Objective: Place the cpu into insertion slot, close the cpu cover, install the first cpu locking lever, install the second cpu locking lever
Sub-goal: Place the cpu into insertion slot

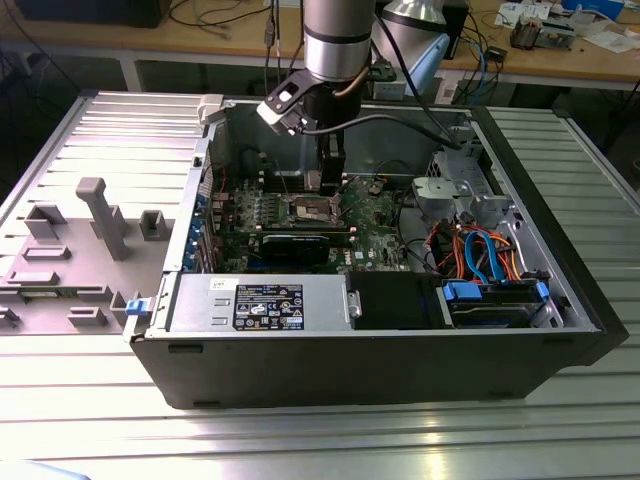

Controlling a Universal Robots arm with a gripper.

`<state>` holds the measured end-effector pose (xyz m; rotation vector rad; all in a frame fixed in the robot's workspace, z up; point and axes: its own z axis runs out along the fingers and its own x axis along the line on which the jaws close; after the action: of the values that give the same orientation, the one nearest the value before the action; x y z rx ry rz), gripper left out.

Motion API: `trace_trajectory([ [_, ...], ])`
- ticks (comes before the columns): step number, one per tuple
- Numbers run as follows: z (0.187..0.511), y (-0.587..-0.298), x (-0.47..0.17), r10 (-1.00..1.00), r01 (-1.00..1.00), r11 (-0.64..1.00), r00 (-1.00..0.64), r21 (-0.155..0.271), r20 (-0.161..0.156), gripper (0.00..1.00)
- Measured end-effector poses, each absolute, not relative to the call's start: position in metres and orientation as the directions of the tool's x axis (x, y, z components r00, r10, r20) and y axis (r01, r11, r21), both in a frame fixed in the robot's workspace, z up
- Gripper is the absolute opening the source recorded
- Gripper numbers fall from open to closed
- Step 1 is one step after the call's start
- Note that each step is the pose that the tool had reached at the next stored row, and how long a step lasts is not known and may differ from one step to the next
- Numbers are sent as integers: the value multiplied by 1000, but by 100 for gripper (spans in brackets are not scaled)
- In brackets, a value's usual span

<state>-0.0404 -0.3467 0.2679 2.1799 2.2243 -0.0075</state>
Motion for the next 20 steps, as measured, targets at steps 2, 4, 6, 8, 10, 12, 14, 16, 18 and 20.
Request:
trace_trajectory([
  [2, 268, -347, -40, 1000, 1000, 20, -20, 16, -23, 55],
  [4, 267, -347, -40, 1000, 1000, 20, -20, 16, -23, 55],
  [6, 267, -347, -40, 1000, 1000, 20, -20, 16, -23, 55],
  [8, 267, -347, -40, 1000, 1000, 20, -20, 16, -23, 55],
  [10, 267, -347, -40, 1000, 1000, 20, -20, 16, -23, 55],
  [12, 267, -347, -40, 1000, 1000, 20, -20, 16, -23, 55],
  [14, 266, -347, -40, 1000, 1000, 20, -20, 16, -23, 55],
  [16, 266, -347, -40, 1000, 1000, 20, -20, 16, -23, 55],
  [18, 266, -347, -40, 1000, 1000, 20, -20, 16, -23, 55],
  [20, 265, -347, -40, 1000, 1000, 20, -20, 16, -23, 55],
])
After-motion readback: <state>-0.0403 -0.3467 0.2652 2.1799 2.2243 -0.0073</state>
